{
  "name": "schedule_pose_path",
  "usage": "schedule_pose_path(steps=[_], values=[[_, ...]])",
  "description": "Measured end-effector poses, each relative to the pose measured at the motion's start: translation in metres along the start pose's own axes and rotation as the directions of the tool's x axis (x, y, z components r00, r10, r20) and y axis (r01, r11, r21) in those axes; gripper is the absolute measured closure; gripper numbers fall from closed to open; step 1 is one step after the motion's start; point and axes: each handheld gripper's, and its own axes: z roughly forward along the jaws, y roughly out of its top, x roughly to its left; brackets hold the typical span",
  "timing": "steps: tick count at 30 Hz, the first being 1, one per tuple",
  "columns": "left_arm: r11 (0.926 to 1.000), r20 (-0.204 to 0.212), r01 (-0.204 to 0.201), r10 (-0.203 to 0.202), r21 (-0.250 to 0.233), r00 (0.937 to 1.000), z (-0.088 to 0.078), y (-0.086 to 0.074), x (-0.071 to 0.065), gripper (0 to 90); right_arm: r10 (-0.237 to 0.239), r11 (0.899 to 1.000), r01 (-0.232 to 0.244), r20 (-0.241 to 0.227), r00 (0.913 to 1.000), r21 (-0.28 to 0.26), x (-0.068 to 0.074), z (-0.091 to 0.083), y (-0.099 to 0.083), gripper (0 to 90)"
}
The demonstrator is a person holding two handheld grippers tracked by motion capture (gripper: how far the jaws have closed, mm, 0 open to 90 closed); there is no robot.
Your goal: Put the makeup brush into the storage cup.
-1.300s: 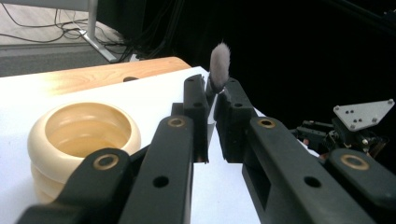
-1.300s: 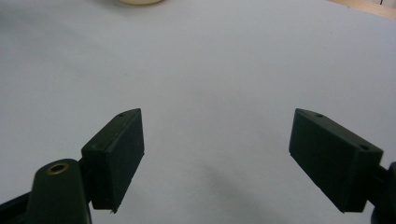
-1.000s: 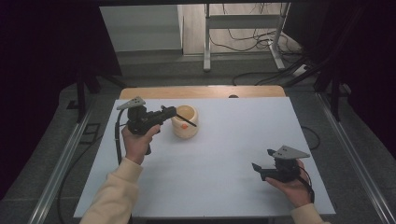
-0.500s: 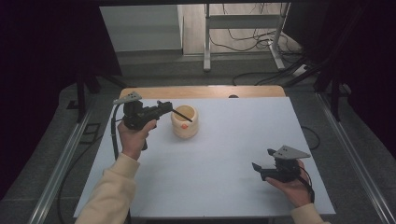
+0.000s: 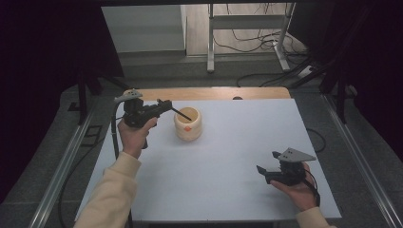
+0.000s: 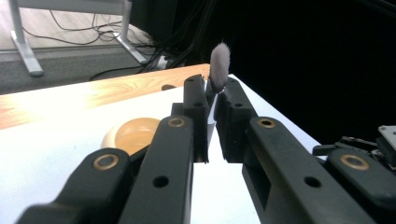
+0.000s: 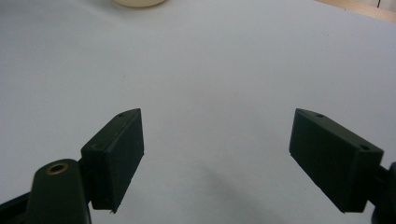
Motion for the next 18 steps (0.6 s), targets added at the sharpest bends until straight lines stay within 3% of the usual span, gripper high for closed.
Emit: schedule_pose_path(steps=[7,18], values=[[0.9995,-0.016,0.027,-0.027,0.014,0.9995,0.008,0.007,0.009,83.5,0.000,1.000,0.000,0.004,1.0000,-0.005,-0.001,0.000,0.000,18.4],[0.9990,-0.060,0.013,-0.010,0.043,0.9982,0.018,0.013,0.012,83.4,0.001,1.000,0.000,0.006,1.0000,-0.002,-0.001,0.000,0.000,18.4]])
